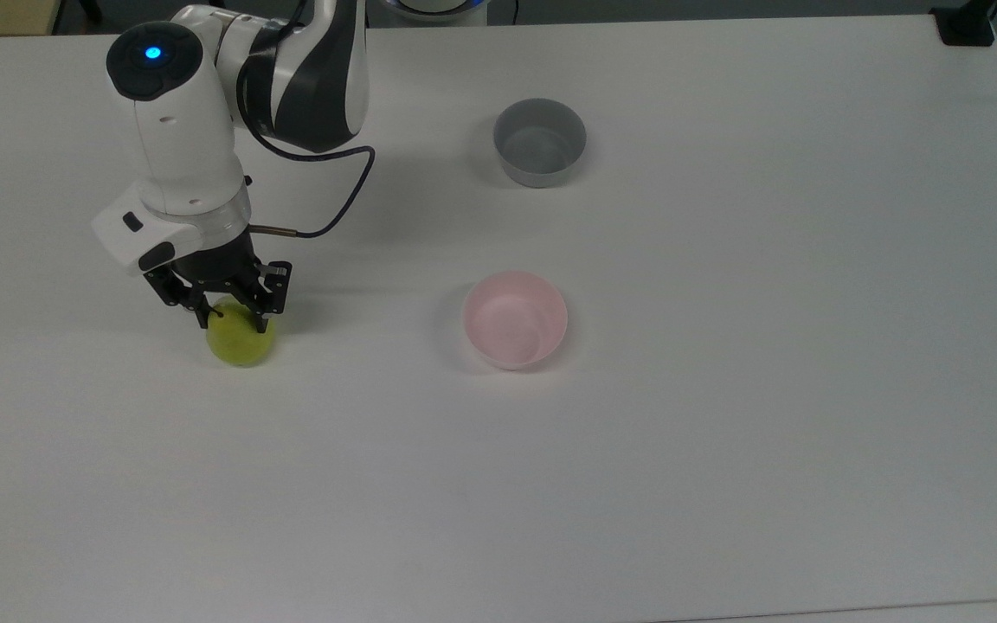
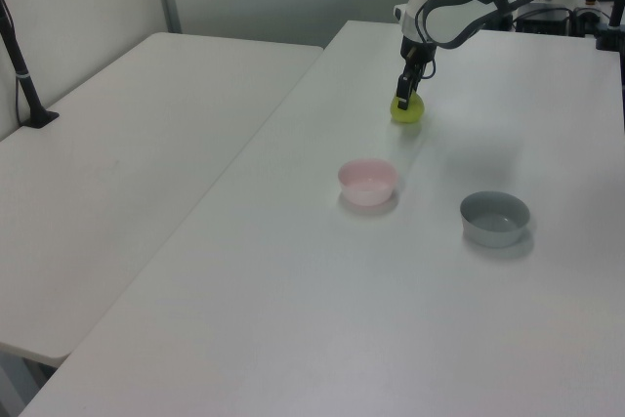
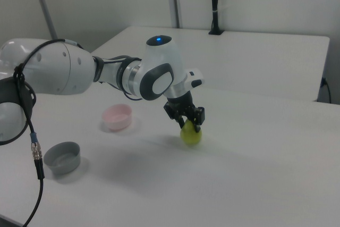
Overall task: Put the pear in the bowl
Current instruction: 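Close the gripper around the green pear, then lift the pear and carry it over the pink bowl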
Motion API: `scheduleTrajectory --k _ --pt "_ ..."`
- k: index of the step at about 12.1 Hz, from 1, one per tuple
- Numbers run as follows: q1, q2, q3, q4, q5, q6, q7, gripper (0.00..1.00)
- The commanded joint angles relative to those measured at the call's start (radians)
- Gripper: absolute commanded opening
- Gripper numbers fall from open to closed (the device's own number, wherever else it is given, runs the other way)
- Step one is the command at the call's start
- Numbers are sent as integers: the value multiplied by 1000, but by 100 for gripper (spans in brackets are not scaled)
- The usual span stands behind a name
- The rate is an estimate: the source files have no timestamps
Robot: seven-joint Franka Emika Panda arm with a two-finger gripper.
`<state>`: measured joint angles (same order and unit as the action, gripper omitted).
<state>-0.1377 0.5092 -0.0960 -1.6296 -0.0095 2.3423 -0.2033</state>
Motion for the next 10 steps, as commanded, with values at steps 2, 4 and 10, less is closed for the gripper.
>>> scheduleTrajectory --k 2,4,10 --pt "17 -70 -8 -9 -9 -90 22 2" --pt "20 -138 -5 -7 -10 -184 19 2" --pt "66 -238 1 123 -4 -474 16 2"
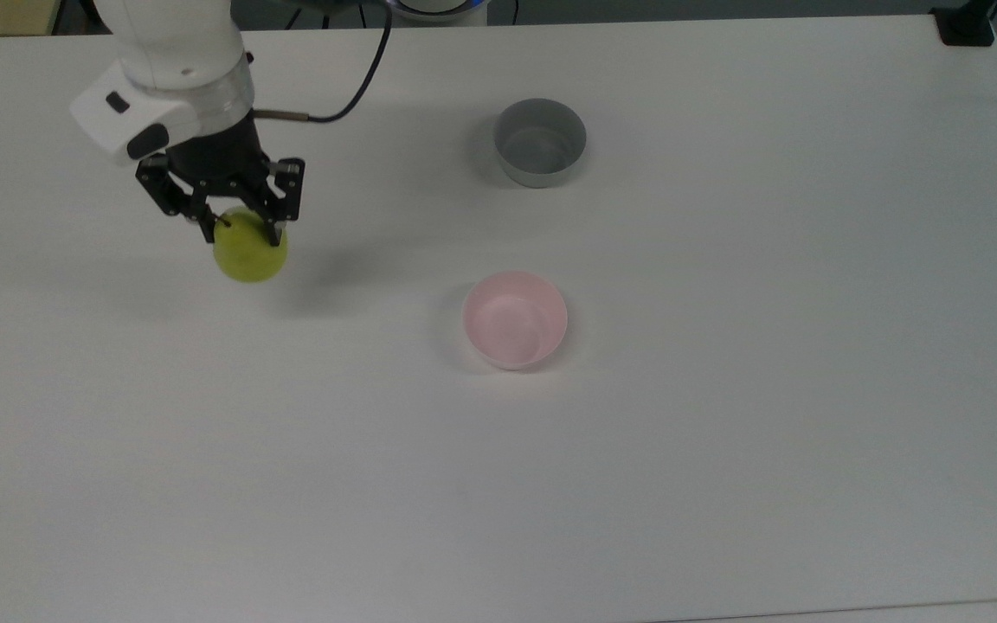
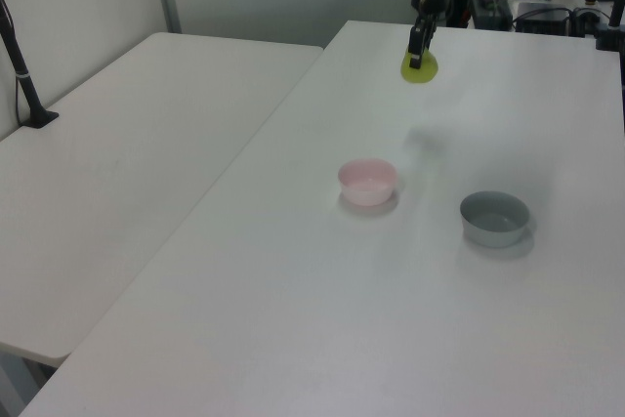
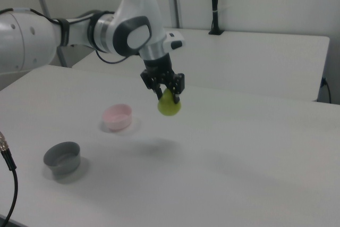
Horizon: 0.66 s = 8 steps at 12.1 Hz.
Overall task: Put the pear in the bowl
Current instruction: 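Lift the pear and carry it over the pink bowl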
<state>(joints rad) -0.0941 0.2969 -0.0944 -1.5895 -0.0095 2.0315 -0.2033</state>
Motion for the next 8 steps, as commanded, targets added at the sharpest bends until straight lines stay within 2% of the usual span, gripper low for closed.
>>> scheduleTrajectory --k 1,4,8 --pt "31 -25 1 120 2 -245 16 2" --pt "76 -54 2 149 2 -338 16 2" --pt "160 -90 -4 140 31 -340 22 2"
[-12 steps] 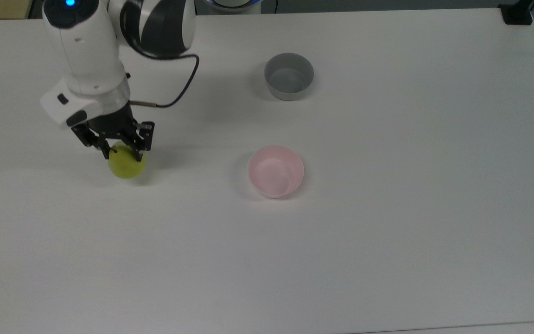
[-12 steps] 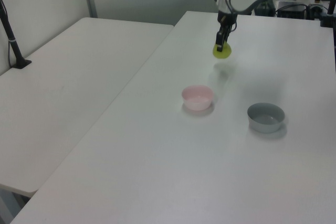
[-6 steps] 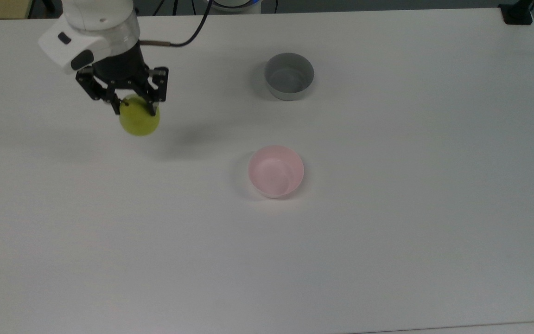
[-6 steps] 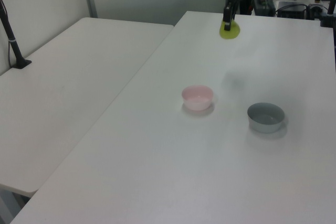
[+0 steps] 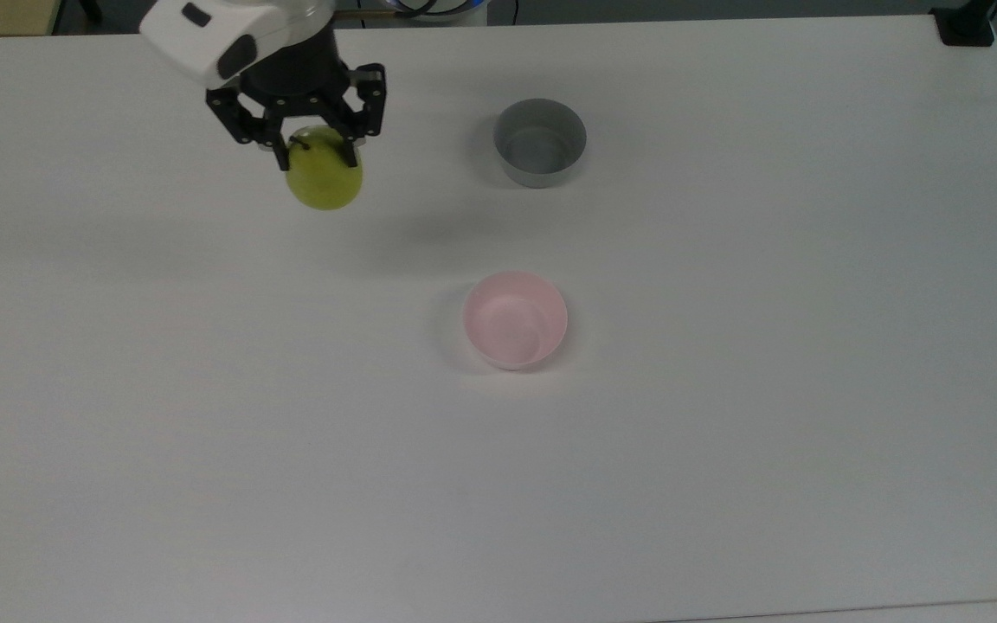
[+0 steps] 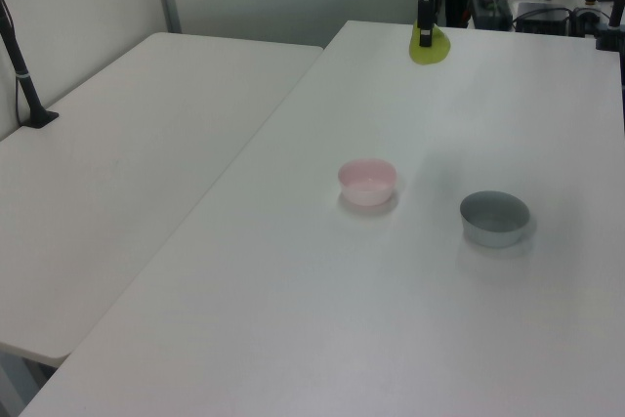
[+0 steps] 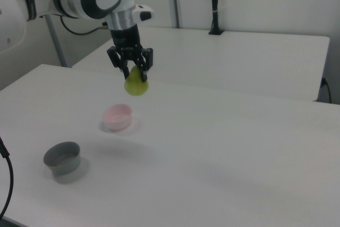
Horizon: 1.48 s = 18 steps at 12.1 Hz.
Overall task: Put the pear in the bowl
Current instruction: 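Lift the pear and carry it over the pink bowl, then lower the pear into the pink bowl and open the gripper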
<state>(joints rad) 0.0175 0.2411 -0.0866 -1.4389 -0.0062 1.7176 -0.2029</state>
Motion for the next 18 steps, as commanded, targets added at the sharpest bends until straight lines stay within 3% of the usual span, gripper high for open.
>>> scheduleTrajectory --k 1,4,6,10,18 --pt "76 -37 -18 -11 37 -24 26 2" --pt "139 -55 -19 -43 64 12 30 2" --pt "180 -55 -19 -108 74 142 115 2" --pt "209 -10 -7 -207 75 339 129 2" --pt "280 168 -5 -215 61 529 149 2"
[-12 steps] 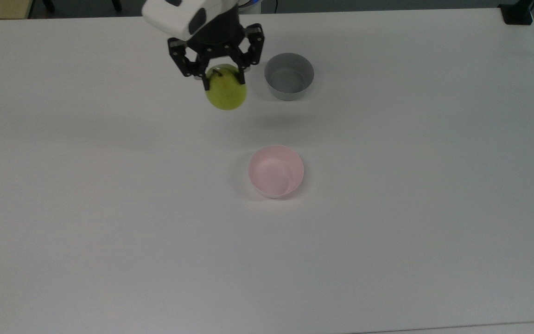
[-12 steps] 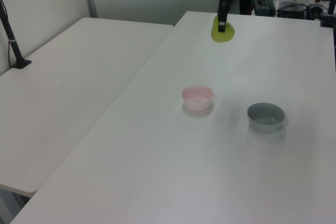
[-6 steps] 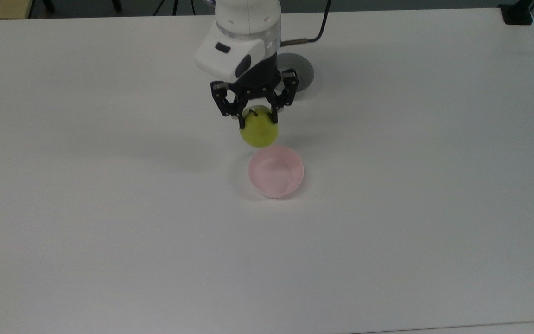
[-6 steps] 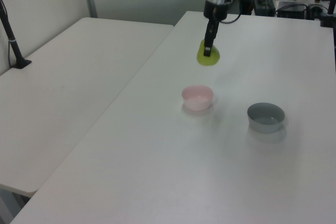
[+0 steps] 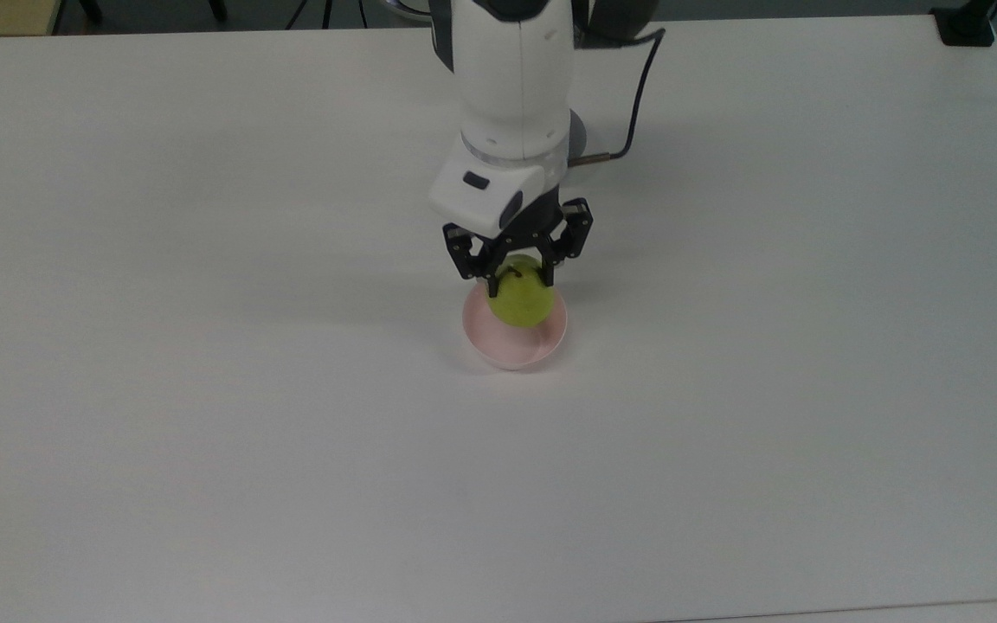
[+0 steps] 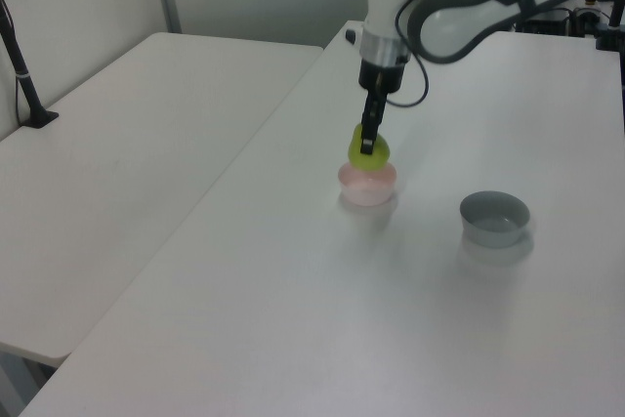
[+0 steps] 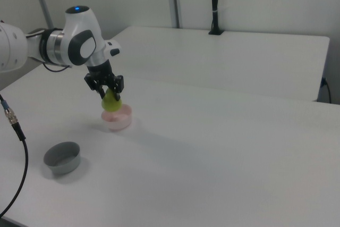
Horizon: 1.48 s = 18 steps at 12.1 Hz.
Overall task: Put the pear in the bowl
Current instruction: 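Lower the pear into the pink bowl and open the gripper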
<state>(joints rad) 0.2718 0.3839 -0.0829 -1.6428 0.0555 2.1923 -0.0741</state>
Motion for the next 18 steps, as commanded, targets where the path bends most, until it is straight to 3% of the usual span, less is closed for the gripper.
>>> scheduleTrajectory --k 1,6,8,11,13,15,18 --pt "27 42 -9 -11 -2 66 20 2" --pt "27 76 -9 -11 -29 106 20 2" --pt "26 79 -9 -12 -52 112 20 7" --pt "17 78 -9 -12 -54 109 20 74" --pt "7 69 -9 -11 -54 98 22 100" --pt "0 44 -11 -9 -54 80 22 100" --pt "-26 -48 -9 0 -54 -72 22 100"
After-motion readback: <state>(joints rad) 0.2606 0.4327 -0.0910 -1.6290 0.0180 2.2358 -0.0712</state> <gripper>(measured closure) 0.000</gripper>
